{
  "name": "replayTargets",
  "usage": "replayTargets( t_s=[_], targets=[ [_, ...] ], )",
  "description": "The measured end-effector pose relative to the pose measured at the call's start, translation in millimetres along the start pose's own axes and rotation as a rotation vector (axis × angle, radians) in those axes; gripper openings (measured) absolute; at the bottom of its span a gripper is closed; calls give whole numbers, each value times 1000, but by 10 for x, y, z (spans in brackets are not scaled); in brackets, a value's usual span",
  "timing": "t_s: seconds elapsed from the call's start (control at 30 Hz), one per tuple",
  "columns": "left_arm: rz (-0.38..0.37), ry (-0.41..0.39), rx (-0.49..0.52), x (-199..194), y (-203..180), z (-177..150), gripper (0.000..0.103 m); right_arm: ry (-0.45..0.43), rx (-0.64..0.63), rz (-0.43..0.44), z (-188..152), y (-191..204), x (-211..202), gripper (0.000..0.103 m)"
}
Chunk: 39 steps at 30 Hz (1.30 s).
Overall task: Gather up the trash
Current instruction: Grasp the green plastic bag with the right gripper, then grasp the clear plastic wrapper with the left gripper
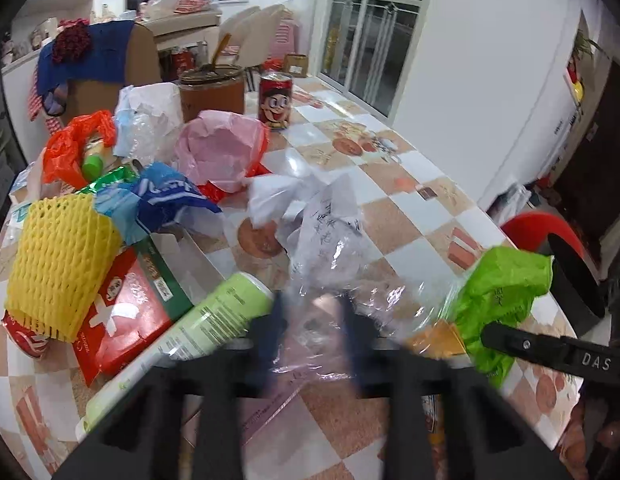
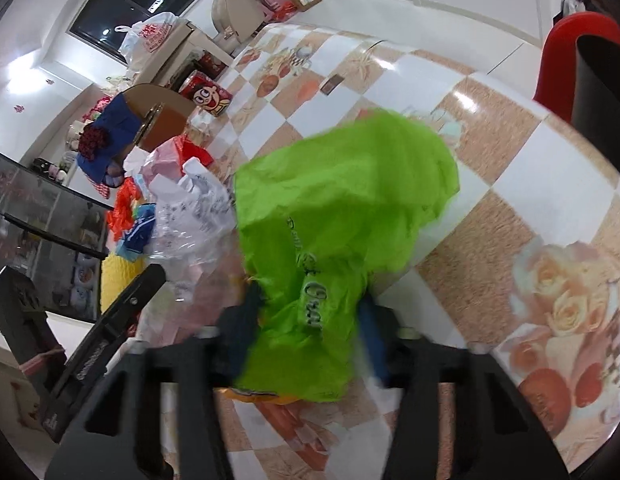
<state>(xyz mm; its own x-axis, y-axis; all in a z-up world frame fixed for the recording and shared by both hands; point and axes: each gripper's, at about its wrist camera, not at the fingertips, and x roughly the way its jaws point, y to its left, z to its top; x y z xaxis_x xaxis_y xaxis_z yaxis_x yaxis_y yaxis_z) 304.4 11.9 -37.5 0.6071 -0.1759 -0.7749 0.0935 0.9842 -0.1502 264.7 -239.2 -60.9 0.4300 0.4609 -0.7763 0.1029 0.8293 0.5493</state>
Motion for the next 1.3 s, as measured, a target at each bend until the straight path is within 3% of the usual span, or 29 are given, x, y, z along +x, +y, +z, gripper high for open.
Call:
replayTargets(
  t_s=[0.1,0.5,0.67,0.77,1.0,1.13,1.3],
  targets=[
    [-7,-14,21,-61,-8,-50,101,-9,-49,0,-33,63,-86,25],
    [-92,-63,62,-590,-24,-273,102,-77,-144,4,-120,91,-593,25],
    [-109,-48,-79,-695,128,-510,103,-85,-177,0,-227,65,-732,25],
    [-109,-84,-172,-723,194,-675,103,-88,-186,2,-284,39,-799,25],
    [-215,41,-373,-160,181,-849,103,-95,-204,-2,-379,31,-857,25],
    [-288,47,-478,93,191,-818,103,-94,-217,-6,-422,31,-876,25],
    [-320,27,-584,320,208,-736,103,-90,-237,-20,-467,59,-883,25]
  ],
)
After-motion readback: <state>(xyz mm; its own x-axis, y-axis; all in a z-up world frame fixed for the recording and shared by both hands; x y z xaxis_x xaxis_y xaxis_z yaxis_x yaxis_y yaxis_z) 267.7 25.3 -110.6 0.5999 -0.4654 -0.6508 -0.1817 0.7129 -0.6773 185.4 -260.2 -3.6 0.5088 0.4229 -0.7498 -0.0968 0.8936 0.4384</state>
